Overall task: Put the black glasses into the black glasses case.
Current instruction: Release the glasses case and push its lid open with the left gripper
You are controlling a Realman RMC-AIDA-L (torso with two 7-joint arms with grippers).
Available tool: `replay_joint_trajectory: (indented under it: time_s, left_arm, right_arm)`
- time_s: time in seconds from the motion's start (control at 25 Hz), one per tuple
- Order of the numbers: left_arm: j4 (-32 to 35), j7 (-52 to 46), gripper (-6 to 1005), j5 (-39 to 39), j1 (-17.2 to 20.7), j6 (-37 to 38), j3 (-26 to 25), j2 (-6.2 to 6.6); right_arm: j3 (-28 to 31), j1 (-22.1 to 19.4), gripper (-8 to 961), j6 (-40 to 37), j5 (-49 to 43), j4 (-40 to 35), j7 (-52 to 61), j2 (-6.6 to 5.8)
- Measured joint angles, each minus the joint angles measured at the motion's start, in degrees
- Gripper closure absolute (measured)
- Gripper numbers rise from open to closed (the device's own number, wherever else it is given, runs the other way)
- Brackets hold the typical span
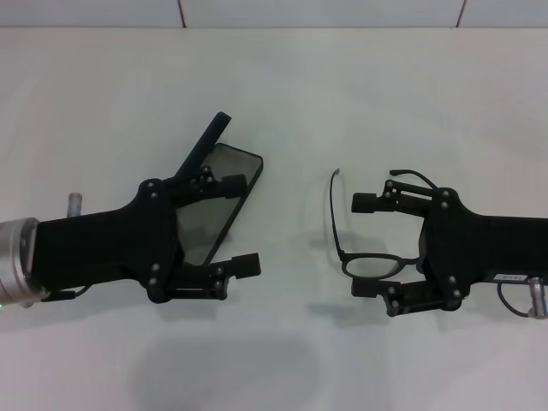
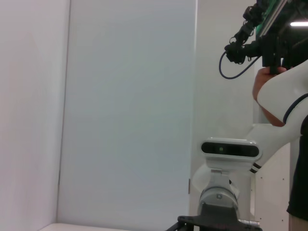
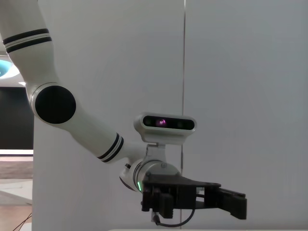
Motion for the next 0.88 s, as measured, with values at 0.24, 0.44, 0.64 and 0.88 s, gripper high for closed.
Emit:
replay_joint_trajectory:
  time_s: [0.24,0.44,0.64,0.88]
  left_arm:
    - [0.0,-0.3,133,-0.3,-0.2,0.0,0.0,0.00]
    - [0.1,-1.1,141,-3.0,0.2,0.0,0.0,-0.82]
    - [6.1,-16.7,148,-7.7,-1.1,-2.3,-1.5,1.83]
    - [23.7,-43.7,158,8.0,-2.8,-18.5,-3.0,1.71]
  right_arm:
    - [0.0,0.1,83,0.0,0.0,0.0,0.0,0.04]
    - [0.1,0.1,83,0.0,0.0,0.0,0.0,0.09]
    - [-0.1,-0.5,84,0.0,0.0,0.0,0.0,0.17]
    - [-0.1,-1.2,84,0.0,0.0,0.0,0.0,0.23]
